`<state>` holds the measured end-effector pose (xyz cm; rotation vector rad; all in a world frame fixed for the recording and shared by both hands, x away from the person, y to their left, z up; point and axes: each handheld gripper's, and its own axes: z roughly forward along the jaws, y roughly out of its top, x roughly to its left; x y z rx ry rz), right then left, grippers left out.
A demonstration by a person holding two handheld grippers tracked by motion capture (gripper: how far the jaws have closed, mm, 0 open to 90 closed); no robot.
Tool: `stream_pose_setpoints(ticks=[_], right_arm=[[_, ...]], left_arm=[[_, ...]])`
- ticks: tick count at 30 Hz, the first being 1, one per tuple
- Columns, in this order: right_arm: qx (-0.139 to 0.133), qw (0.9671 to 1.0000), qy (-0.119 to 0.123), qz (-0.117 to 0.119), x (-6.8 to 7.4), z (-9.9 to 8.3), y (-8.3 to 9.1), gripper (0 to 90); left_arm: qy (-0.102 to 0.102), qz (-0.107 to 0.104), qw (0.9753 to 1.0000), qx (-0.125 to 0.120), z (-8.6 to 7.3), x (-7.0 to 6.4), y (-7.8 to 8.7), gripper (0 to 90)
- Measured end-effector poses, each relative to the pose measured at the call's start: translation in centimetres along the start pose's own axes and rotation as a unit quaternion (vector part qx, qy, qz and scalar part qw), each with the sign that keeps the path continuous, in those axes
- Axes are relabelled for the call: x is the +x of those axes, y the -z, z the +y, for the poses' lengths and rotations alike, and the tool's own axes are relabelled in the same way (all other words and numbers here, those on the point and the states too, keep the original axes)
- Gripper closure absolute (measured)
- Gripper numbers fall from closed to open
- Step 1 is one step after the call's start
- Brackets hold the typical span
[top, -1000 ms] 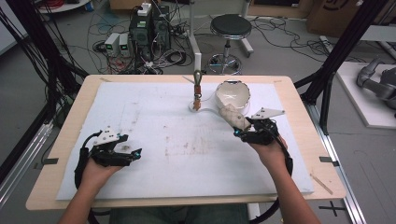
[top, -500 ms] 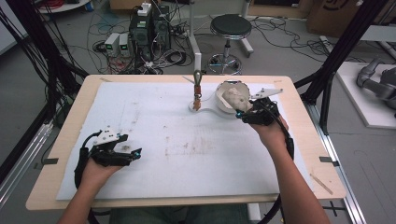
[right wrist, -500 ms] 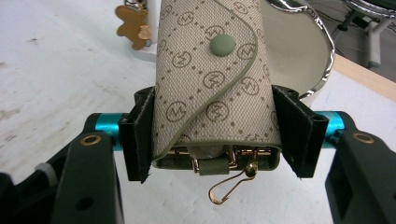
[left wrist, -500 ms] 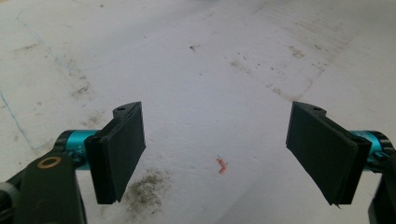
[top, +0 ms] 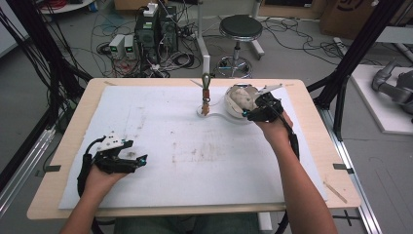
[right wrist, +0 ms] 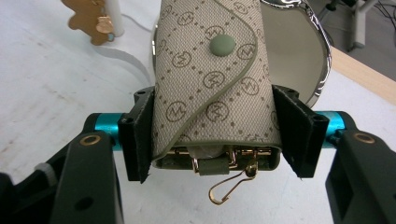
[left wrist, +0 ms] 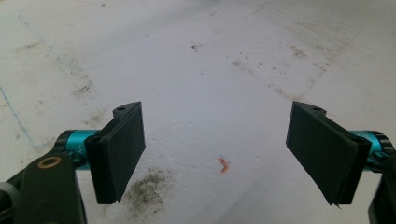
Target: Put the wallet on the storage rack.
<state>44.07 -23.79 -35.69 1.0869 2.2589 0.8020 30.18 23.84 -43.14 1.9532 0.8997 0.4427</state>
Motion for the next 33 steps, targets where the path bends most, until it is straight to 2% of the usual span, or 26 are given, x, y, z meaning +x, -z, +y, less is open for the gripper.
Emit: stream_pose_setpoints(ticks=[3, 5, 8, 14, 17, 22, 27, 30, 31, 33], right_arm=[[0.006, 1.0, 0.0, -0.004, 0.0, 0.3, -0.4, 37.0], [0.019, 0.9997, 0.011, -0.007, 0.2, 0.7, -0.8, 37.0], [0.029, 0.9994, 0.012, -0.014, 0.2, 1.0, -1.1, 36.9], [0.042, 0.9988, 0.003, -0.024, -0.2, 1.3, -2.2, 36.4], [0.046, 0.9985, -0.011, -0.028, -0.4, 1.3, -2.8, 35.6], [0.032, 0.9988, -0.013, -0.035, -0.5, 1.4, -3.1, 35.3], [0.037, 0.9985, -0.01, -0.039, -0.3, 1.5, -3.2, 32.7], [0.028, 0.9988, -0.01, -0.038, -0.3, 1.5, -2.8, 25.9], [0.014, 0.9993, -0.009, -0.035, -0.3, 1.6, -2.2, 21.4], [0.011, 0.9993, -0.007, -0.034, -0.3, 1.6, -1.9, 21.4]], left_arm=[[0.0, 0.0, 1.0, 0.001, 0.0, 0.0, 0.0, 19.6], [0.0, 0.0, 1.0, 0.001, 0.0, 0.0, 0.0, 19.6], [-0.001, 0.0, 1.0, 0.003, 0.0, 0.0, 0.0, 19.6], [-0.001, -0.001, 1.0, 0.003, 0.0, -0.1, 0.0, 19.6], [-0.002, -0.001, 1.0, 0.005, 0.0, 0.0, -0.1, 19.6], [0.002, 0.0, 1.0, 0.004, -0.1, 0.0, -0.1, 19.6], [-0.002, 0.0, 1.0, 0.006, 0.0, 0.0, -0.1, 19.6], [-0.003, 0.0, 1.0, 0.005, 0.0, 0.0, -0.1, 19.6], [-0.003, -0.001, 1.0, 0.005, 0.0, 0.0, -0.1, 19.6], [-0.002, -0.001, 1.0, 0.003, 0.0, 0.0, -0.1, 19.6]])
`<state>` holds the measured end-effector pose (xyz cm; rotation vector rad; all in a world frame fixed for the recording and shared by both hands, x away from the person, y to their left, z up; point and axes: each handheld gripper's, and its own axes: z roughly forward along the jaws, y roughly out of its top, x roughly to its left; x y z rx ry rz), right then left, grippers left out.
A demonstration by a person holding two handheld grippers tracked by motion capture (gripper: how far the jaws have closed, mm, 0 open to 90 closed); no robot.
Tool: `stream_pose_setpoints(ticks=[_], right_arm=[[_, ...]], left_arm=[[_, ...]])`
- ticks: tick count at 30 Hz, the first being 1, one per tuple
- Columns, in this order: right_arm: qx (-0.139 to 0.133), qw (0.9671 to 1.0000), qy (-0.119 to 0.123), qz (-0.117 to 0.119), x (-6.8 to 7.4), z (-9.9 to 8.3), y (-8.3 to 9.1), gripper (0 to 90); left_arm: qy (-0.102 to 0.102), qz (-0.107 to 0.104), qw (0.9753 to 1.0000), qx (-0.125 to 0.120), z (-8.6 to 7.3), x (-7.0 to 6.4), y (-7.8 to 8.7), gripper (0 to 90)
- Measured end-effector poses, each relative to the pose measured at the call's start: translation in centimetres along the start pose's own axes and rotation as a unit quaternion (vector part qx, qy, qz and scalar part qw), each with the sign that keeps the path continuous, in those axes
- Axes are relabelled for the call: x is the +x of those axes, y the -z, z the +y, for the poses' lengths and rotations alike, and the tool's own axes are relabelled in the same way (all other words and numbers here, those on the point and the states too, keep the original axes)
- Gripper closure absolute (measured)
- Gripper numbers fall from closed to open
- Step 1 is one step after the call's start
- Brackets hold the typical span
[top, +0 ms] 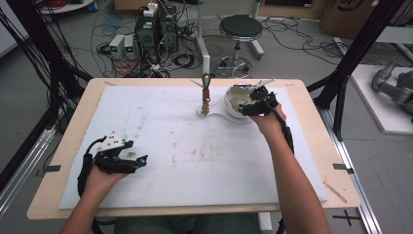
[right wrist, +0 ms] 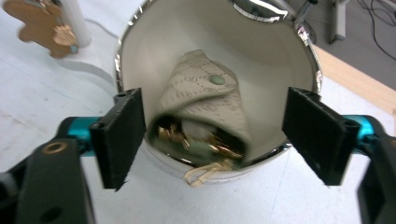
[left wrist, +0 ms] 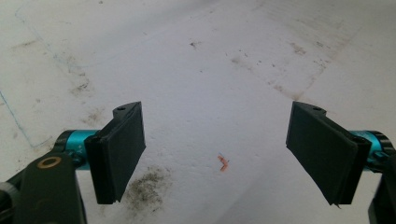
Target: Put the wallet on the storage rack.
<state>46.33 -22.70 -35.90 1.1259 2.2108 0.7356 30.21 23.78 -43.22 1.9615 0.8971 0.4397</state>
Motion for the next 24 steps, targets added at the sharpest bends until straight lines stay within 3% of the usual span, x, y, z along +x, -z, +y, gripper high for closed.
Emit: stream_pose_setpoints(ticks=[11, 18, 24], right_arm=[[-0.021, 0.9996, -0.002, 0.019, 0.1, -1.3, 2.2, 20.4], [-0.065, 0.9972, 0.001, 0.037, 0.7, -1.8, 4.7, 20.4], [-0.086, 0.9949, -0.004, 0.053, 1.3, -3.1, 6.0, 20.4]], left_arm=[[0.001, -0.002, 1.0, -0.007, 0.1, 0.0, 0.1, 19.6], [0.001, -0.003, 0.9999, -0.013, 0.1, 0.0, 0.2, 19.6], [-0.001, -0.006, 0.9998, -0.018, 0.3, -0.2, 0.0, 19.6]])
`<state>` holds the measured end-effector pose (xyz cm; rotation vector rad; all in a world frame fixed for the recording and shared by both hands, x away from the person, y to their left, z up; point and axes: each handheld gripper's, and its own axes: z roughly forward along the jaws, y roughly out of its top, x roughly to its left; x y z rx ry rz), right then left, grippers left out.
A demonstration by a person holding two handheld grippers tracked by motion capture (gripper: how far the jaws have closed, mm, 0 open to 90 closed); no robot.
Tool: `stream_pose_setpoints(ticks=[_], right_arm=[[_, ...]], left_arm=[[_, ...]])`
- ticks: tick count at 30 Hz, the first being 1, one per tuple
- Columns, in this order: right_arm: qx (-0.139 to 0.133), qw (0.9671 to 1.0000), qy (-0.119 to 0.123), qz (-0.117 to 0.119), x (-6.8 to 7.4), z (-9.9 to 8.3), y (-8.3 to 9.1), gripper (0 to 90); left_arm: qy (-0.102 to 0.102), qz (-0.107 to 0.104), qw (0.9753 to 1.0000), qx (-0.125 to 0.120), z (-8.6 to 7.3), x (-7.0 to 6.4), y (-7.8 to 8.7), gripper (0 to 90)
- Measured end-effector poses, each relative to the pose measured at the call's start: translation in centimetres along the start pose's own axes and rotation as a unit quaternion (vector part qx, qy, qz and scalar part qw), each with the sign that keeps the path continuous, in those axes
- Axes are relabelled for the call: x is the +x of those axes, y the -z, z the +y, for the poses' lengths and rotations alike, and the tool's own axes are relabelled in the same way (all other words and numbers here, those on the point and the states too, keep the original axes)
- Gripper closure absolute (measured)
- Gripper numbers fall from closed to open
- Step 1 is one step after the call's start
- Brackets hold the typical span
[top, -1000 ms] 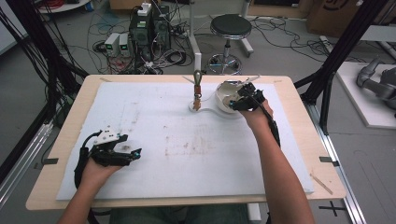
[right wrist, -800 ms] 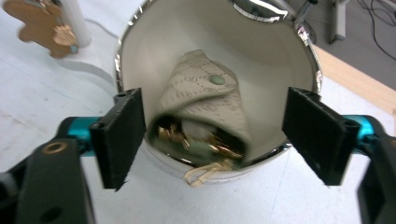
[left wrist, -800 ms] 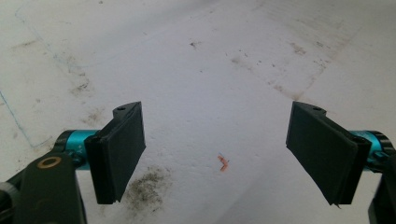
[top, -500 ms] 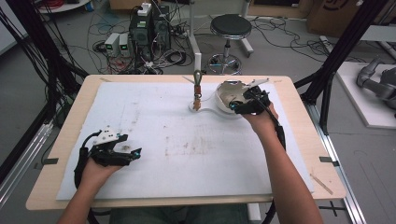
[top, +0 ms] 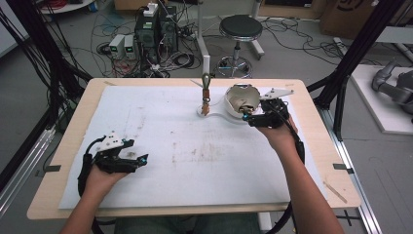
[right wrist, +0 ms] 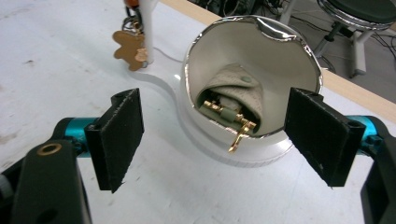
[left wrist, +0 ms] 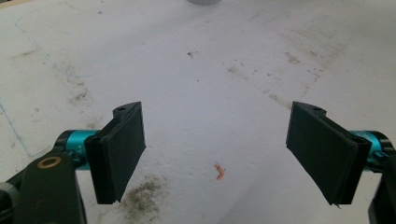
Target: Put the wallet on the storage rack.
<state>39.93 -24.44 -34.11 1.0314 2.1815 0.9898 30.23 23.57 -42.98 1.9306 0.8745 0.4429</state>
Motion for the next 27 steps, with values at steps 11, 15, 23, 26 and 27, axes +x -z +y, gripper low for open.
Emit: stream_pose_setpoints(ticks=[11, 15, 23, 26, 27], right_arm=[[-0.036, 0.9991, -0.013, 0.016, 0.7, -3.1, 2.0, 20.3], [-0.046, 0.9985, -0.022, 0.02, 0.9, -4.5, 2.4, 20.3], [-0.058, 0.9968, -0.053, 0.012, 0.6, -7.6, 2.0, 20.0], [-0.054, 0.9973, -0.046, 0.014, 0.4, -8.4, 2.0, 20.0], [-0.06, 0.9969, -0.048, 0.011, 0.2, -8.7, 2.1, 20.0]], left_arm=[[-0.001, 0.0, 1.0, -0.007, 0.3, -0.1, -0.4, 19.6], [-0.005, 0.0, 1.0, -0.006, 0.4, -0.1, -0.6, 19.6], [-0.01, -0.001, 0.9999, -0.011, 0.5, -0.2, -0.9, 19.6], [-0.014, 0.0, 0.9998, -0.012, 0.6, -0.3, -1.2, 19.6], [-0.016, 0.0, 0.9998, -0.011, 0.6, -0.3, -1.3, 19.6]])
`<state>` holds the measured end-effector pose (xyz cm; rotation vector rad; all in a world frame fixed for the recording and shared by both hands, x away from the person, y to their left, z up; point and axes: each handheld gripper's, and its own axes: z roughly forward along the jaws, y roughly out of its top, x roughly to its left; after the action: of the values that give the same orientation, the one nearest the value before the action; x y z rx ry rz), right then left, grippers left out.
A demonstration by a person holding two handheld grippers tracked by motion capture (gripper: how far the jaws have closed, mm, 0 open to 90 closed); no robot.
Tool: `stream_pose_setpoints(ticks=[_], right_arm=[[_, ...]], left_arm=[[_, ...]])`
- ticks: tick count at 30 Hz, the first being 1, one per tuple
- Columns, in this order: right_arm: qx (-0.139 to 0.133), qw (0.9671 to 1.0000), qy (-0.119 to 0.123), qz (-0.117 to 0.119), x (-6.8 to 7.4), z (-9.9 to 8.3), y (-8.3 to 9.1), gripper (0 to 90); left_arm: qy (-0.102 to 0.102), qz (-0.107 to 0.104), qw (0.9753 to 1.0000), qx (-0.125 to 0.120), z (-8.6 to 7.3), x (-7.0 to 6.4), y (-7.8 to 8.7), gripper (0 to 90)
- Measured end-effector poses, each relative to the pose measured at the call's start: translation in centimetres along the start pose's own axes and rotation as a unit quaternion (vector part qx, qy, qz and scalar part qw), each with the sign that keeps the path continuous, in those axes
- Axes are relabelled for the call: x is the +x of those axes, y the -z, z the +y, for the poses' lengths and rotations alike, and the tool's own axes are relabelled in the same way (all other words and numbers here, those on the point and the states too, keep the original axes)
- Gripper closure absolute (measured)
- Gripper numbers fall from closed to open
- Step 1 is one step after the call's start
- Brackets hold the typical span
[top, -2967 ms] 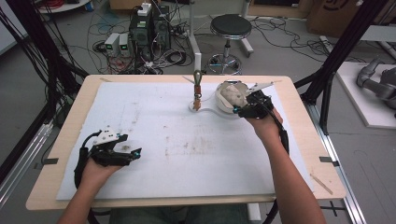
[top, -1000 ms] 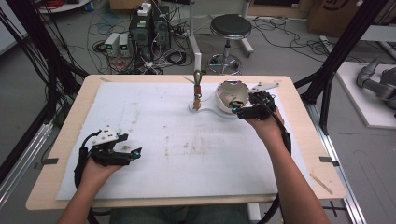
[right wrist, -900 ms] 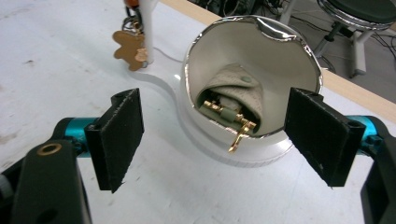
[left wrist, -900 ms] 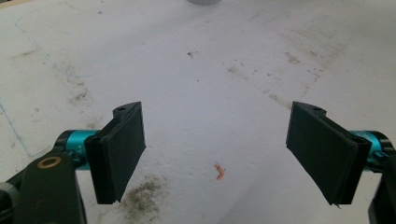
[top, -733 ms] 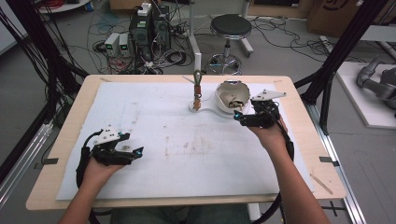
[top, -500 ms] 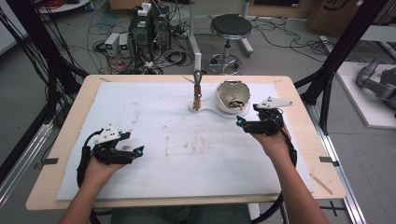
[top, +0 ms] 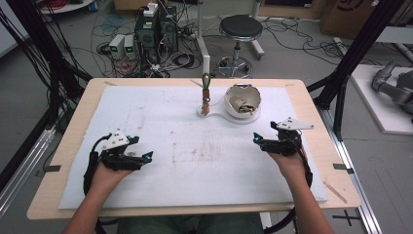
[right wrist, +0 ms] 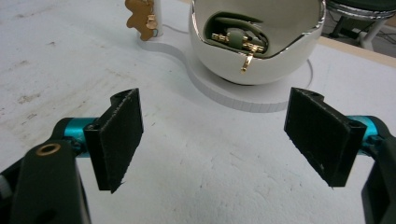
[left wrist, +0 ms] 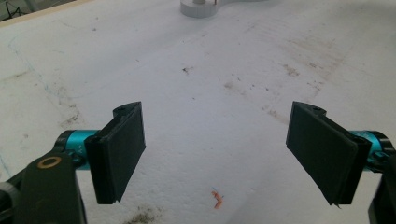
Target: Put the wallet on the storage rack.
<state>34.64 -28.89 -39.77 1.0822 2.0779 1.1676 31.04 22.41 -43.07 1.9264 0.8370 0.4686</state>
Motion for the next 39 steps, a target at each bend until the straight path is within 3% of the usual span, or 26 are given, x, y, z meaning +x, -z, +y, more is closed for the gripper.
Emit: stream_pose_setpoints(ticks=[8, 18, 26, 31, 39], right_arm=[[0.001, 1.0, -0.002, 0.003, 0.2, -1.0, 0.3, 19.7], [-0.02, 0.9995, 0.005, 0.024, 1.3, -2.4, 0.8, 19.3], [0.007, 0.9993, -0.003, 0.037, 1.0, -3.6, -0.2, 18.8], [0.025, 0.9989, -0.014, 0.037, 0.3, -4.2, -0.7, 17.5], [0.025, 0.9991, -0.01, 0.034, 0.1, -4.3, -0.5, 17.5]], left_arm=[[-0.001, 0.004, 1.0, -0.003, 0.1, -0.1, -0.4, 19.6], [-0.001, -0.002, 1.0, -0.003, 0.2, -0.4, -1.0, 19.6], [0.002, -0.004, 1.0, 0.001, 0.2, -0.6, -1.3, 19.6], [-0.003, -0.017, 0.9998, -0.005, 0.3, -0.9, -1.6, 19.6], [-0.007, -0.024, 0.9997, 0.003, 0.3, -1.3, -1.7, 19.6]])
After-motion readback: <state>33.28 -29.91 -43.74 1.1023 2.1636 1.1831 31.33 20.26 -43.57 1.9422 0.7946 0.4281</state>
